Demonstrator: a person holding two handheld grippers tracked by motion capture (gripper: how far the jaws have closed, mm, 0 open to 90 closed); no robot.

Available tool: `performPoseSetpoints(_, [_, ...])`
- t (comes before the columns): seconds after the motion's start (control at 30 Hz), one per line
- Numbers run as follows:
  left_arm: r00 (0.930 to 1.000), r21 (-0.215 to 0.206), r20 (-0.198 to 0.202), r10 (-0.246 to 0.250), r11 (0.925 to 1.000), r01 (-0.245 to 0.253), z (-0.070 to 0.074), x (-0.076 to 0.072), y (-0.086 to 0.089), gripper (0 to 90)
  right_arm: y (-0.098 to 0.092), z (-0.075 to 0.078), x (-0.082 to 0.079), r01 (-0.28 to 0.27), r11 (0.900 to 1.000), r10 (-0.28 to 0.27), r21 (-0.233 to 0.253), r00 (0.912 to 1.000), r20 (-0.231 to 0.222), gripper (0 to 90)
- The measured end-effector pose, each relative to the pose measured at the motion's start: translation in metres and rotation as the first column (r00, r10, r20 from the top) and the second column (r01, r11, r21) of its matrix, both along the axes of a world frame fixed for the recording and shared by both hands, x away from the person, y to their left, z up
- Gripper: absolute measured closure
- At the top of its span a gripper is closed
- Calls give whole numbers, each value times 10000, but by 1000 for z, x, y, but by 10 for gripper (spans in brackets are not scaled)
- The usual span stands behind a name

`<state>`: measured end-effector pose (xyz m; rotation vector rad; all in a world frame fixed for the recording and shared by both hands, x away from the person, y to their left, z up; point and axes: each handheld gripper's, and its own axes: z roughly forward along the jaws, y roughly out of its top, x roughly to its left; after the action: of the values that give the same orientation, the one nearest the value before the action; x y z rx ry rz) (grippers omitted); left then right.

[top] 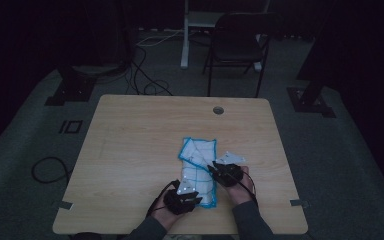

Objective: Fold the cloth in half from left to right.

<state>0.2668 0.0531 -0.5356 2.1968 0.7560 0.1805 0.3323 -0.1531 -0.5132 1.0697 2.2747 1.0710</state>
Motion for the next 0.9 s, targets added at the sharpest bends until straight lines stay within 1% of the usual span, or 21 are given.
performPoseSetpoints(0.03, [9998,58,43,207,9998,-207,-1,1,5,724,4,1,2,-197,9998,197,-45,9998,88,692])
performPoseSetpoints(0.07, [9996,80,46,294,9995,-295,-1,1,8,724,10,2,5,-385,9992,385,-65,9992,59,671])
performPoseSetpoints(0.13, [9985,10,1,553,9985,-553,-2,2,16,725,18,2,10,-631,9977,634,-240,9979,138,634])
performPoseSetpoints(0.27, [9973,40,90,728,9973,-728,-5,2,22,729,34,5,21,-1113,9935,1117,-253,9936,147,593])
performPoseSetpoints(0.3, [9968,-24,78,793,9968,-793,-5,2,22,747,41,5,26,-1396,9899,1396,-228,9902,-15,592])
performPoseSetpoints(0.33, [9965,-35,79,826,9966,-826,-6,2,23,747,41,5,26,-1396,9899,1396,-228,9902,-15,592])
performPoseSetpoints(0.43, [9960,-51,73,887,9960,-887,-7,3,24,792,53,4,31,-1654,9856,1655,-349,9862,-18,568])
performPoseSetpoints(0.47, [9958,-83,38,918,9957,-917,-7,3,25,804,57,4,33,-1670,9848,1674,-488,9859,38,553])
performPoseSetpoints(0.5, [9956,-105,21,940,9955,-939,-7,3,25,820,64,2,37,-1720,9835,1722,-555,9851,-13,531])
performPoseSetpoints(0.53, [9958,-88,17,920,9957,-920,-7,3,25,820,64,2,37,-1720,9835,1722,-555,9851,-13,531])
performPoseSetpoints(0.57, [9958,-109,8,920,9957,-920,-7,2,25,832,71,-1,42,-1773,9809,1771,-803,9841,-87,534])
performPoseSetpoints(0.6, [9957,-127,12,925,9956,-924,-7,2,25,832,71,-1,42,-1773,9809,1771,-803,9841,-87,534])
performPoseSetpoints(0.63, [9956,-158,-3,938,9955,-938,-8,2,25,834,74,-3,44,-1768,9789,1768,-1028,9842,-88,582])
performPoseSetpoints(0.67, [9955,-176,-25,943,9954,-944,-8,2,25,835,76,-4,45,-1721,9766,1740,-1289,9847,39,669])
performPoseSetpoints(0.7, [9955,-201,-44,951,9953,-952,-8,2,26,835,75,-3,49,-1656,9779,1669,-1273,9860,-5,783])
performPoseSetpoints(0.73, [9955,-226,-38,950,9952,-951,-8,1,26,835,75,-3,49,-1656,9779,1669,-1273,9860,-5,783])
performPoseSetpoints(0.8, [9955,-240,-53,941,9953,-942,-8,2,26,836,70,0,53,-1484,9838,1492,-1001,9888,2,841])
performPoseSetpoints(0.9, [9955,-252,-70,942,9952,-944,-8,2,27,836,58,4,59,-1125,9907,1126,-770,9936,-28,864])
